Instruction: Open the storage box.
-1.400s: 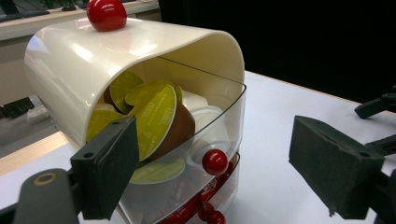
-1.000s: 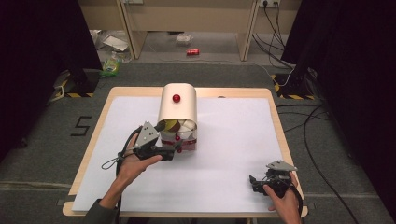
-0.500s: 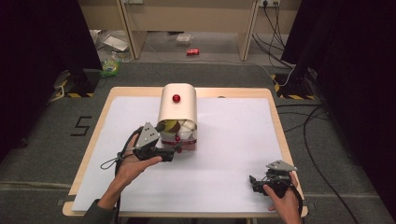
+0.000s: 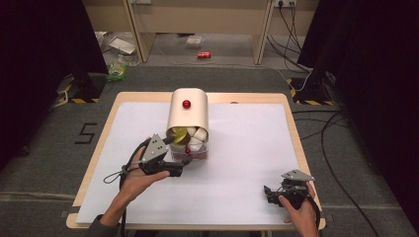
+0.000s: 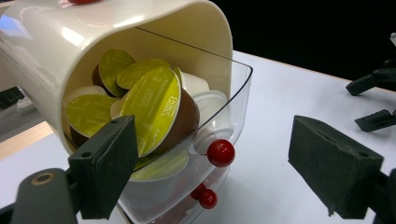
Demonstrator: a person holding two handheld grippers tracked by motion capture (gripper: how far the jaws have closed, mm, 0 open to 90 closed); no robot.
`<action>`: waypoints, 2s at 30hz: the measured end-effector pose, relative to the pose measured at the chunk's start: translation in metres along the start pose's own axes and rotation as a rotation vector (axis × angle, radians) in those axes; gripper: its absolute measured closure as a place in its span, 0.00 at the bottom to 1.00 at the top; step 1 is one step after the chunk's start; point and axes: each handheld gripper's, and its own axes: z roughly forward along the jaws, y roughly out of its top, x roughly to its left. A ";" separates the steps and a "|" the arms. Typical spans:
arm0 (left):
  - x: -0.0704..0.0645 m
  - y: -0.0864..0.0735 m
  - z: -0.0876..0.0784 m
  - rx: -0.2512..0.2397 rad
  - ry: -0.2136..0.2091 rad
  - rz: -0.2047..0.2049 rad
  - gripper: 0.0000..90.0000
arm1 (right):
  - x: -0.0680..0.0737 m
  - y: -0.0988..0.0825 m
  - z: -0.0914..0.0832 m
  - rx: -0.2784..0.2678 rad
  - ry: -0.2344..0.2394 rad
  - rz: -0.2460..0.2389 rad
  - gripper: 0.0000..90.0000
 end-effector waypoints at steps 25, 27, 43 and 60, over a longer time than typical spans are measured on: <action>-0.013 -0.006 -0.009 0.012 0.009 0.036 0.17 | 0.000 0.000 0.000 -0.002 -0.001 -0.007 0.00; -0.014 -0.006 -0.010 0.010 0.008 0.035 0.17 | 0.000 0.000 0.000 -0.001 0.000 -0.002 0.00; -0.024 -0.013 -0.019 -0.003 -0.004 0.025 0.17 | 0.000 0.000 0.000 -0.001 -0.001 -0.002 0.00; -0.030 -0.018 -0.030 -0.012 -0.007 0.026 0.17 | 0.000 0.000 0.000 -0.002 -0.001 -0.009 0.01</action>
